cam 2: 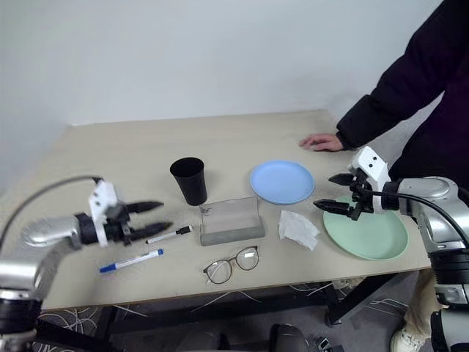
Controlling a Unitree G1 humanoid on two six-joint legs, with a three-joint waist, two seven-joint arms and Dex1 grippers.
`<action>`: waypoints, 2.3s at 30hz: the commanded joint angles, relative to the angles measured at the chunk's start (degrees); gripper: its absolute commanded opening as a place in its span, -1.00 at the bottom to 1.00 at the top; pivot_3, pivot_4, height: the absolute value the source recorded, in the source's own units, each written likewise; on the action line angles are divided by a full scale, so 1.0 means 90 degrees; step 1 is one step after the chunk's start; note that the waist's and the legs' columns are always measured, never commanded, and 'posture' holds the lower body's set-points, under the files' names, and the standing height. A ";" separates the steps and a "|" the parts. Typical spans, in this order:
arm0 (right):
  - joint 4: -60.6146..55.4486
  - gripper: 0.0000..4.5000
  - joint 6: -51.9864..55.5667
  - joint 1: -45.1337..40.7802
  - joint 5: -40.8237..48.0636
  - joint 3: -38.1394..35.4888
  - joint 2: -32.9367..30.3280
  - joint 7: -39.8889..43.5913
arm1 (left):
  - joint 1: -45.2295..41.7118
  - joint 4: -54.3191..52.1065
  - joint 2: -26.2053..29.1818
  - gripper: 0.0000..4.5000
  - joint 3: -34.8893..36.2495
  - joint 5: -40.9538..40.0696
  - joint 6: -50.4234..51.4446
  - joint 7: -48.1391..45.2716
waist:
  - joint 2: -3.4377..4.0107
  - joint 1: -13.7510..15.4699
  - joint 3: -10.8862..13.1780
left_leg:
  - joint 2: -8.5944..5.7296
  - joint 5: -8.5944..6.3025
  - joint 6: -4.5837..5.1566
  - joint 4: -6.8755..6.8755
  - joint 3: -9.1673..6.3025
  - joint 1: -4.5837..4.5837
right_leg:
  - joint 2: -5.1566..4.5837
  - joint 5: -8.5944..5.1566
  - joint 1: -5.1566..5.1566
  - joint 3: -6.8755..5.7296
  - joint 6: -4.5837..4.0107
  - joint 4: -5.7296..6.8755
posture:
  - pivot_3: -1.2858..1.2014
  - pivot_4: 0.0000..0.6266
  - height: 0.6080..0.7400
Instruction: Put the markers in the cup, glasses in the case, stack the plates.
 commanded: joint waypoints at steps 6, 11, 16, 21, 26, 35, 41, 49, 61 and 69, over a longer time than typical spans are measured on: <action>-0.0060 1.00 -0.0013 -0.0146 -0.0004 -0.0062 -0.0027 0.0106 | 0.0109 -0.0471 0.0080 0.38 0.0274 -0.0165 0.0170 0.0296 | 0.0009 -0.0020 -0.0003 | 0.0000 -0.0001 -0.0002 -0.0003 0.0001 0.0008 | 0.0000 -0.0001 0.0005 -0.0003 -0.0001 0.0001 | 0.03 -1.00 0.93; -0.0067 1.00 -0.0021 -0.0117 -0.0010 -0.0080 -0.0071 0.0159 | 0.0145 -0.0491 0.0093 0.38 0.0299 -0.0191 0.0145 0.0342 | 0.0009 -0.0027 -0.0003 | 0.0000 -0.0001 -0.0002 0.0002 0.0007 0.0009 | -0.0003 -0.0001 0.0005 -0.0004 -0.0001 -0.0007 | 0.03 -1.00 0.93; 0.0010 1.00 -0.0022 -0.0150 -0.0034 -0.0072 -0.0042 0.0128 | 0.0225 -0.0542 0.0098 0.38 0.0331 -0.0196 0.0130 0.0384 | 0.0009 -0.0027 -0.0003 | 0.0001 -0.0001 -0.0002 0.0003 0.0008 0.0009 | -0.0003 -0.0001 0.0001 -0.0004 -0.0001 -0.0007 | 0.03 -1.00 0.93; 0.0050 1.00 -0.0061 -0.0080 -0.0074 -0.0067 -0.0014 0.0070 | 0.0316 -0.0590 0.0087 0.38 0.0306 -0.0196 0.0110 0.0401 | 0.0009 -0.0025 -0.0003 | 0.0002 -0.0001 -0.0002 0.0002 0.0007 0.0008 | -0.0002 -0.0001 -0.0001 -0.0005 -0.0001 -0.0005 | 0.03 -1.00 0.93; -0.0090 1.00 0.0047 0.0066 -0.0022 -0.0113 -0.0011 -0.0001 | 0.0293 -0.0689 0.0127 0.38 0.0317 -0.0256 0.0201 0.0411 | 0.0009 -0.0025 -0.0003 | 0.0002 -0.0001 -0.0002 0.0002 0.0008 0.0007 | -0.0003 -0.0001 0.0000 -0.0004 -0.0001 -0.0005 | 0.03 -1.00 0.93; -0.0042 1.00 -0.0036 0.0202 -0.0129 -0.0158 0.0071 -0.0294 | 0.0018 -0.0344 0.0199 0.38 0.0236 -0.0138 0.0071 0.0273 | 0.0010 -0.0024 -0.0003 | 0.0001 -0.0001 -0.0002 0.0002 0.0007 0.0007 | -0.0002 -0.0001 0.0000 -0.0004 -0.0001 -0.0005 | 0.03 -1.00 0.93; 0.0024 1.00 0.0008 0.0459 -0.0216 -0.0324 0.0074 -0.0696 | -0.0089 -0.0177 0.0152 0.38 0.0139 -0.0078 -0.0043 0.0216 | 0.0010 -0.0025 -0.0003 | 0.0001 -0.0001 -0.0002 0.0002 0.0009 0.0008 | -0.0002 -0.0001 0.0001 -0.0004 -0.0001 -0.0005 | 0.03 -1.00 0.93; 0.0788 1.00 0.0000 0.0473 -0.0383 -0.0642 0.0041 -0.1366 | -0.0133 -0.0046 0.0113 0.38 0.0033 -0.0048 -0.0151 0.0177 | 0.0010 -0.0026 -0.0003 | 0.0000 0.0000 -0.0001 0.0004 0.0010 0.0007 | -0.0002 -0.0001 0.0004 -0.0003 -0.0001 -0.0006 | 0.03 -1.00 0.93; 0.2356 1.00 -0.0344 0.0787 -0.0470 -0.1365 -0.0396 -0.1499 | -0.0004 0.0010 0.0133 0.38 0.0060 -0.0032 -0.0215 0.0141 | 0.0014 -0.0034 -0.0005 | -0.0007 0.0000 0.0000 0.0003 0.0008 0.0009 | -0.0001 -0.0001 0.0014 0.0008 -0.0002 -0.0005 | 0.03 -1.00 0.93; 0.3385 1.00 -0.0578 0.0625 -0.0543 -0.1507 -0.0396 -0.1563 | 0.0104 0.0032 0.0139 0.38 0.0136 -0.0015 -0.0395 0.0121 | 0.0017 -0.0058 -0.0003 | -0.0007 0.0000 0.0000 0.0003 0.0007 0.0021 | -0.0001 -0.0002 0.0041 0.0008 -0.0002 -0.0007 | 0.03 -1.00 0.93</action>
